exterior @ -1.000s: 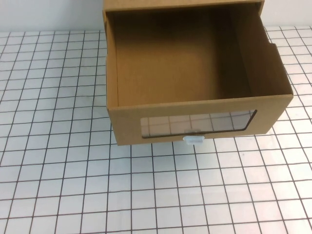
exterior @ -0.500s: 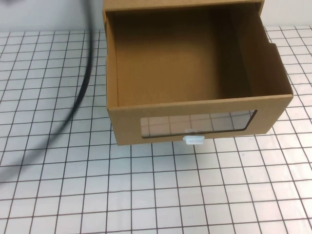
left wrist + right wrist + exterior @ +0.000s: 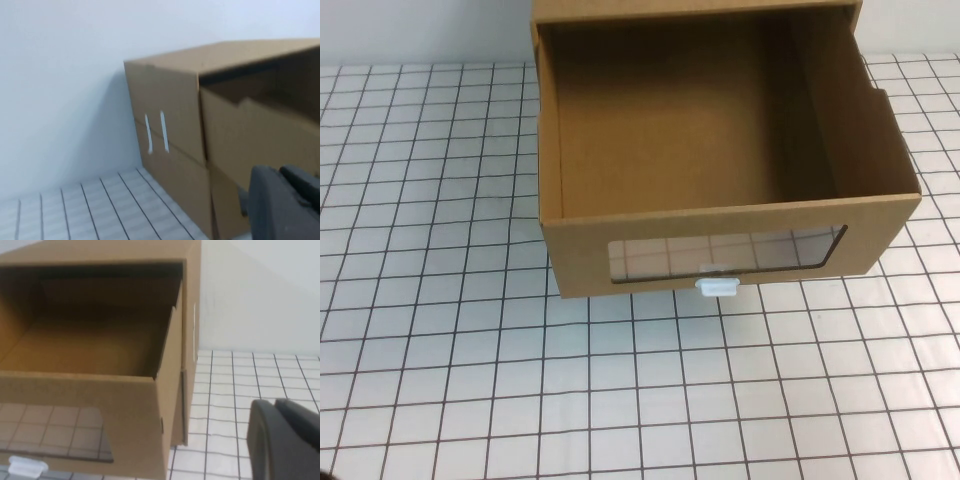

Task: Open the shoe box
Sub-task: 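Pull the top drawer of the cardboard box fully open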

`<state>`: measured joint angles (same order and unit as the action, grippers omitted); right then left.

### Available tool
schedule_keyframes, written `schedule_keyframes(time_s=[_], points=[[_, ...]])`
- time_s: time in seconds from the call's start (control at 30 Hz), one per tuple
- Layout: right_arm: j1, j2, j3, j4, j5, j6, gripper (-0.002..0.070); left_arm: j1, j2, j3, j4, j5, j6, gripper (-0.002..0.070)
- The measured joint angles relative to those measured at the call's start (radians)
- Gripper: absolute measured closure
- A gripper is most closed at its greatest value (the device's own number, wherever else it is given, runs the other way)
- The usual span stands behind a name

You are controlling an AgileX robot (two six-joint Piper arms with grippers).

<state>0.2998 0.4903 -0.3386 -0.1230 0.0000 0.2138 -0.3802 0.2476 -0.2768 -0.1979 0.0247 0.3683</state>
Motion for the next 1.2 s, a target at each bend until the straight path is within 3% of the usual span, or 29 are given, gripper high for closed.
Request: schedule_keyframes(time_s=[0.3,0.73,1.2], points=[[0.000,-0.006,0.010,0.004,-0.036,0.000,0.0689,0.000,-0.195,0.290,-0.015,-0.040,-0.138,0.0678],[0.000,-0.006,0.010,0.004,-0.038,0.000,0.0689,0.000,-0.197,0.303,-0.017,0.072,-0.148,0.0678],[0.000,-0.006,0.010,0.004,-0.038,0.000,0.0689,0.000,-0.197,0.303,-0.017,0.082,-0.152,0.0678]])
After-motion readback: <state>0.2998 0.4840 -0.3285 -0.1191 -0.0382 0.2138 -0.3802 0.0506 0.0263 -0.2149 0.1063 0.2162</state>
